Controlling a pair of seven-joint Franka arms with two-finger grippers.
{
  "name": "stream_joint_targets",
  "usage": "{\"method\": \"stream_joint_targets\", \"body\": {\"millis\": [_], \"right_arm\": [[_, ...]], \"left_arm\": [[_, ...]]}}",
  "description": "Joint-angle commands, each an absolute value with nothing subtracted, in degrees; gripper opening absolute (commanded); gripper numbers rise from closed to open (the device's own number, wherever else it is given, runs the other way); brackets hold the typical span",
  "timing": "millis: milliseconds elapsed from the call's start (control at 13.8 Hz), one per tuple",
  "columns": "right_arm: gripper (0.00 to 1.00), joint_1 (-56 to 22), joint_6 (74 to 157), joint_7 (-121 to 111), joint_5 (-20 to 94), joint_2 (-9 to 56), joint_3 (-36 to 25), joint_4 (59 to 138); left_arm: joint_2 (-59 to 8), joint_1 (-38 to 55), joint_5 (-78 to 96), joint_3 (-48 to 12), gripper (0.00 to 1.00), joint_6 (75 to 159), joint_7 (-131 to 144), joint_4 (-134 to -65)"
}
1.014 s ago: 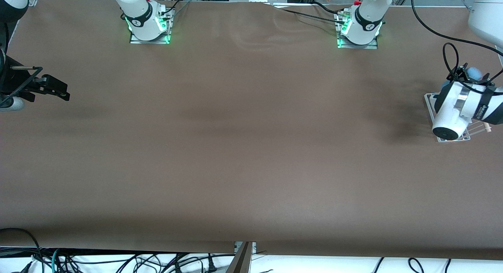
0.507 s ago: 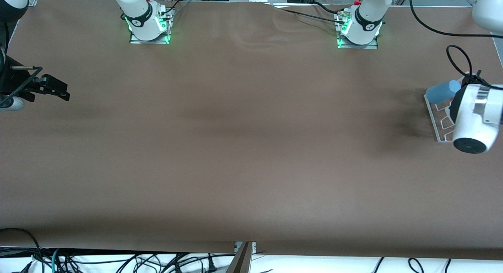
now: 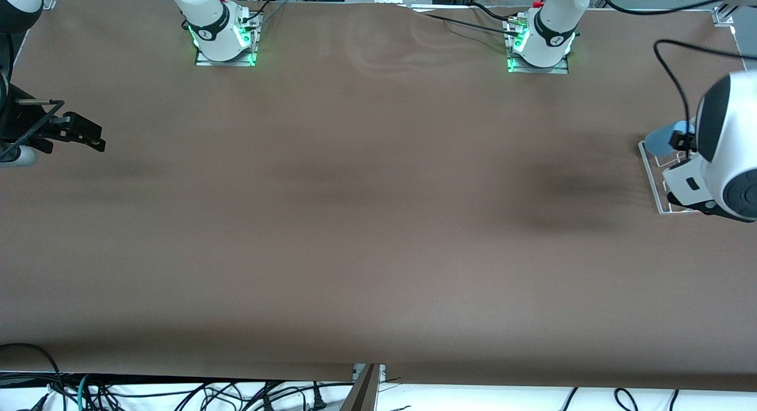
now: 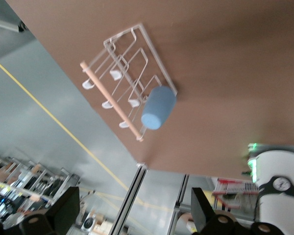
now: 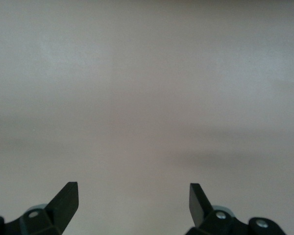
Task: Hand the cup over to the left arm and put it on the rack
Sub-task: 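Open the left gripper and lift it away from the rack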
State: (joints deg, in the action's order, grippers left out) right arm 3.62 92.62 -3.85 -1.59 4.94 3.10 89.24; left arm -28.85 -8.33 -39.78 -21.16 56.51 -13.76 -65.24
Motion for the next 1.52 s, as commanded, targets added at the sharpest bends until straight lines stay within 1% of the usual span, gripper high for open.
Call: {"method": "stream_joint_targets", "body": {"millis": [0, 217, 290, 434, 579, 652, 724, 869, 941, 1086, 1303, 1448], "right_arm": [[1.0, 4.0, 92.4, -5.0, -0.6, 5.2, 3.3, 88.2], [1.0, 4.0, 92.4, -5.1, -0.6, 5.2, 3.3, 88.2], [1.0, 4.0, 92.4, -5.1, -0.6, 5.2, 3.3, 88.2], [1.0, 4.0, 92.4, -5.1, -0.6, 5.2, 3.3, 88.2], [1.0, 4.0, 92.4, -5.1, -0.6, 5.3, 3.3, 88.2], [1.0, 4.0, 92.4, -5.1, -0.6, 5.2, 3.3, 88.2], [1.0, 4.0, 92.4, -5.1, -0.6, 5.2, 3.3, 88.2], [1.0, 4.0, 92.4, -5.1, -0.6, 5.2, 3.3, 88.2], [1.0, 4.0, 92.4, -5.0, -0.6, 5.2, 3.3, 88.2], [1.0, 4.0, 92.4, -5.0, -0.6, 5.2, 3.3, 88.2], [1.0, 4.0, 92.4, -5.1, -0.6, 5.3, 3.3, 88.2], [1.0, 4.0, 92.4, -5.1, -0.7, 5.2, 3.3, 88.2]], "left_arm": [[-28.3, -5.3, -33.9, -21.0, 1.0, 59.7, -8.0, -60.6], [-23.9, -5.2, -23.1, -20.3, 1.0, 64.6, -2.0, -61.1], [-21.1, -4.3, -20.3, -19.8, 1.0, 68.5, -0.6, -63.3], [-12.8, -3.0, -14.8, -16.7, 1.0, 75.7, 0.3, -73.8], [-2.2, 0.1, -3.6, -8.5, 1.0, 86.9, 2.3, -88.3], [1.3, 0.3, -0.9, -6.7, 1.0, 91.5, 2.2, -94.2], [3.9, 0.4, -0.5, -6.6, 1.0, 94.9, 2.1, -98.2], [7.9, 0.4, -0.4, -6.6, 1.0, 100.3, 2.2, -103.9], [9.2, 0.1, -0.4, -6.6, 1.0, 101.7, 2.1, -105.9], [9.0, -0.3, -0.5, -6.3, 1.0, 99.7, 2.0, -104.3], [8.2, -1.8, -0.1, -6.4, 1.0, 99.5, 2.1, -102.2], [8.4, -3.9, 1.8, -6.2, 1.0, 99.2, 2.2, -102.1]]}}
